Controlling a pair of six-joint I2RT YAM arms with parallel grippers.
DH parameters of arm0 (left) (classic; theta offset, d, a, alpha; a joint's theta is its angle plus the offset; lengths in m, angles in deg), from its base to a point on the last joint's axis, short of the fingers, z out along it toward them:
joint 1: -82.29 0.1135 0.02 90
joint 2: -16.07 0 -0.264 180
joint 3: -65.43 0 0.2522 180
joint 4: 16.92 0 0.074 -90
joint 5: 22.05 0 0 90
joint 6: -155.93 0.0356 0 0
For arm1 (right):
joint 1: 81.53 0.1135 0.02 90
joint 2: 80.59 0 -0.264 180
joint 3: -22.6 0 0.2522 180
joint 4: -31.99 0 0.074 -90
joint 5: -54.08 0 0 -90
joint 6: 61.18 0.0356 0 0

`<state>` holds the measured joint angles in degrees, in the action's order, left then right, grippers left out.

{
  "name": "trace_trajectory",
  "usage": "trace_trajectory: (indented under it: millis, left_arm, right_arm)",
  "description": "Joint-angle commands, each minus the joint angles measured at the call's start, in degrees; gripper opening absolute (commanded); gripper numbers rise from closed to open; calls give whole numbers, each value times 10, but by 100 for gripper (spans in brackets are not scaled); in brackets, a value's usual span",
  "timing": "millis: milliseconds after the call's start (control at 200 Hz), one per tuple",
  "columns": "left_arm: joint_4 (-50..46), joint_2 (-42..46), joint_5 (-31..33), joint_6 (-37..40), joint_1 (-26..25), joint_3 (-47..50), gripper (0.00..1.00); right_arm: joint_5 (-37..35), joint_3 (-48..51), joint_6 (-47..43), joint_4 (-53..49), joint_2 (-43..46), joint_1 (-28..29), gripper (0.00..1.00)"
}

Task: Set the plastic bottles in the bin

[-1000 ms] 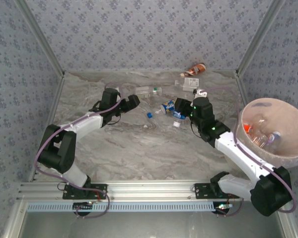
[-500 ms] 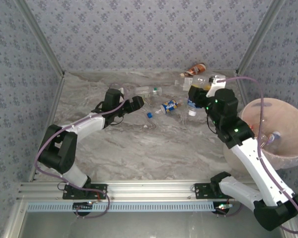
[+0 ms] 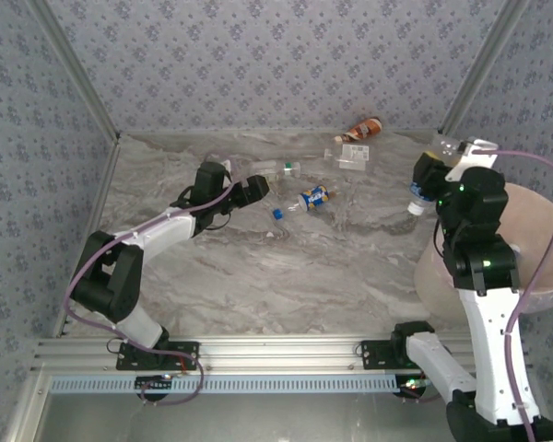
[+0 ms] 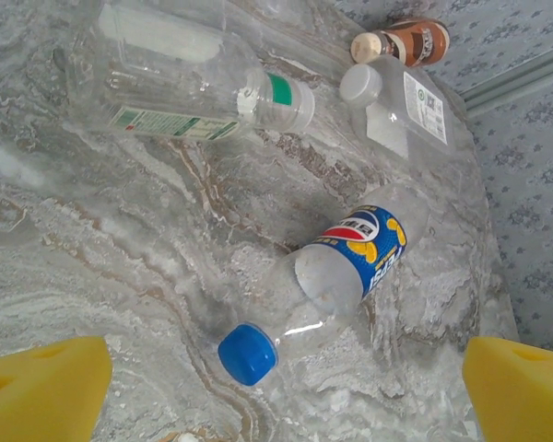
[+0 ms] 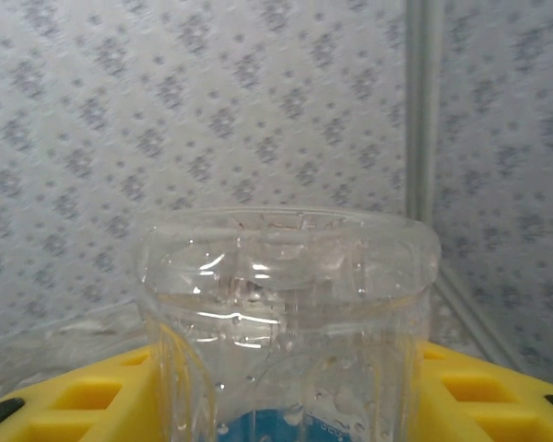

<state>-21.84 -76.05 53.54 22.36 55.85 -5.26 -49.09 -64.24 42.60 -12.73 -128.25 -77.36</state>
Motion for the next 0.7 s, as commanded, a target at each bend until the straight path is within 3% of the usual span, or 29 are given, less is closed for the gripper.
trace_trajectory:
  millis: [0, 195, 370, 700]
  left_arm:
    - [1, -8, -14, -4, -4, -27, 98]
    - [-1, -19, -19, -9, -7, -40, 98]
    - [-1, -30, -26, -14, -8, -50, 98]
    - [-4, -31, -33, -19, -10, -59, 98]
  right_arm:
    - [-17, -35, -19, -63, 4, -46, 46]
    - [-97, -53, -61, -96, 1, -127, 46]
    - [-204, -19, -107, -45, 5, -173, 46]
    - [-256, 43, -166, 78, 8, -260, 48]
